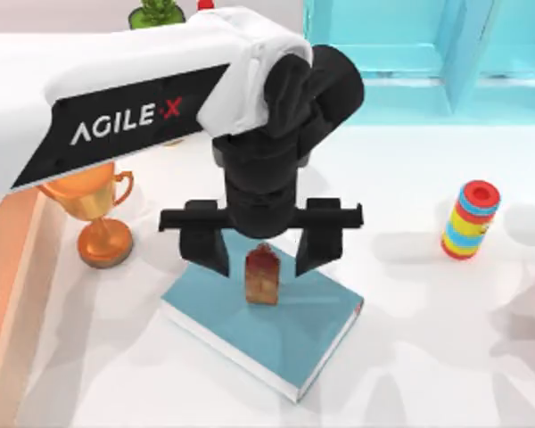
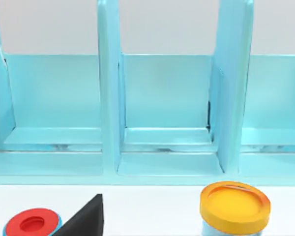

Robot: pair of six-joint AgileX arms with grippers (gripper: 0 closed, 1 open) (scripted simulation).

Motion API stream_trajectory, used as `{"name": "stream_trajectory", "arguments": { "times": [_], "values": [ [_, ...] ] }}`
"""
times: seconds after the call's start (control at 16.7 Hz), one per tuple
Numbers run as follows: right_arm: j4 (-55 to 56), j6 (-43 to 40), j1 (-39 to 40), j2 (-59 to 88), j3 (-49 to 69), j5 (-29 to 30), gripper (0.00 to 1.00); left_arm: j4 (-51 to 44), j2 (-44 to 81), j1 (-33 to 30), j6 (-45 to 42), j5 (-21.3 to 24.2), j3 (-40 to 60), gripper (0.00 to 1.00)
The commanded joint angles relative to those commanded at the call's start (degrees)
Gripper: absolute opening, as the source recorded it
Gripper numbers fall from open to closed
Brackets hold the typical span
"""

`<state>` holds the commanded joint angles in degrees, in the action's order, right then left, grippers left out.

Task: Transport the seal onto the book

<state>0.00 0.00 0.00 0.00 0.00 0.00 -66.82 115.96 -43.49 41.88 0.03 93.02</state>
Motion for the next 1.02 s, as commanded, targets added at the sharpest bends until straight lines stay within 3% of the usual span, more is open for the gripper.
{"name": "stream_trajectory", "arguments": {
  "times": [0.6, 1.02],
  "values": [
    [0.0, 0.0, 0.0, 0.0, 0.0, 0.0, 1.0, -0.2, 0.0, 0.1, 0.0, 0.0, 0.2, 1.0],
    [0.0, 0.0, 0.0, 0.0, 0.0, 0.0, 1.0, -6.5, -0.7, 0.0, 0.1, 0.0, 5.8, 1.0]
  ]
}}
